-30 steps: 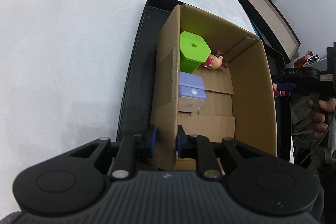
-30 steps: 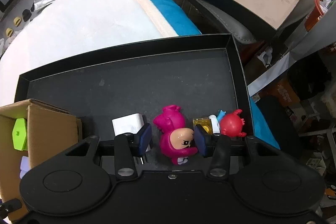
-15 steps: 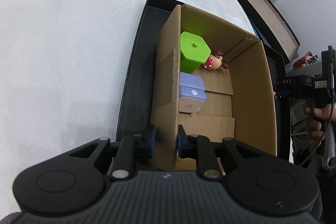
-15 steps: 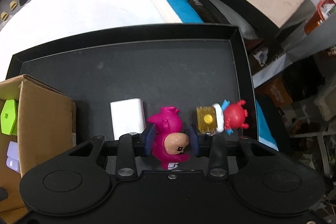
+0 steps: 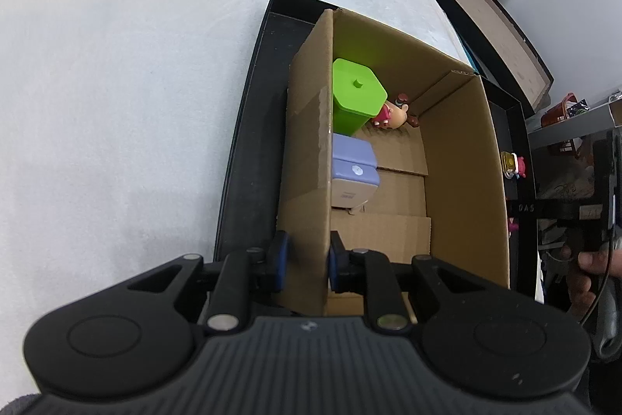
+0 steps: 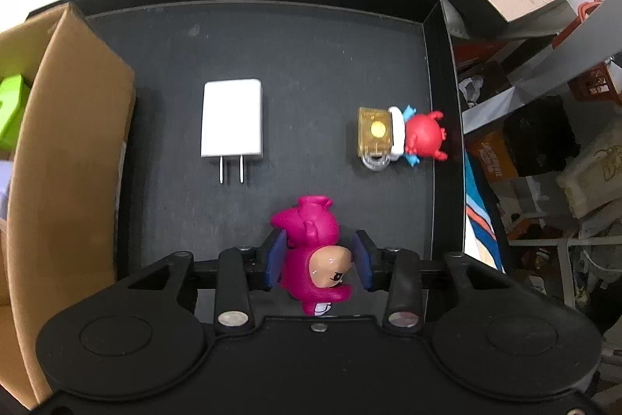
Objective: Organize rigid objects
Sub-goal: 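Grasp the pink dinosaur figure with the right gripper, then carry the pink dinosaur figure over the cardboard box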
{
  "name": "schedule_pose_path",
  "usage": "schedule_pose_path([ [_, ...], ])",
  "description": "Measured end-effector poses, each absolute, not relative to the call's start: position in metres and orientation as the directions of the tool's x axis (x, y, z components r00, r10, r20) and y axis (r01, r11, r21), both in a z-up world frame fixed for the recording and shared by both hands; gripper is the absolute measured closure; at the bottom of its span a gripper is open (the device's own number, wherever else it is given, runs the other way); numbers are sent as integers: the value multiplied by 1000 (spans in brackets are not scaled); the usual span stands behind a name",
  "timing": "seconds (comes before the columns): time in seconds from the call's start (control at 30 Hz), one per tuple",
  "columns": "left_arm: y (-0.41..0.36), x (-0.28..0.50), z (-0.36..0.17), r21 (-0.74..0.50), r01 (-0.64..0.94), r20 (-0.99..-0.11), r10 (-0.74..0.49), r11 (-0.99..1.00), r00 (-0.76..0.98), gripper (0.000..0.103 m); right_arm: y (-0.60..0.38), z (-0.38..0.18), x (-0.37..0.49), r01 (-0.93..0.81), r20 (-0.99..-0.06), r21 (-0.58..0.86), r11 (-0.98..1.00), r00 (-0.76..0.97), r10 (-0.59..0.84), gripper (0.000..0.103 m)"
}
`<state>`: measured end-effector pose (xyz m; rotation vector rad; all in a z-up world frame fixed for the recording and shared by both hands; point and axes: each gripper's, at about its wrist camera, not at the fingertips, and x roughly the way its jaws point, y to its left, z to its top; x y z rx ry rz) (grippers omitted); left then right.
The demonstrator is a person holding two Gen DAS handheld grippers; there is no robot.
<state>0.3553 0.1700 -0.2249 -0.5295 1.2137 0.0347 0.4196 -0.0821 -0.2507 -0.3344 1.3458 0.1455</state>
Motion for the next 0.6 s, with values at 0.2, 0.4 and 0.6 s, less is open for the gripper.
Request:
schedule_pose_path([
  [0.2, 171, 352, -221, -377, -300, -891, -255, 876, 377, 85, -73, -255, 411, -326, -966, -180, 928, 234, -106, 48],
  [0.4, 171, 349, -219, -379, -299, -889, -255, 876, 381, 85, -74, -259, 409, -304, -963, -192, 933, 240, -120, 61],
  [0.6, 170, 348, -218, -378, -298, -888, -252, 877, 384, 85, -79, -239, 402, -270, -960, -156, 950, 266, -82, 61],
])
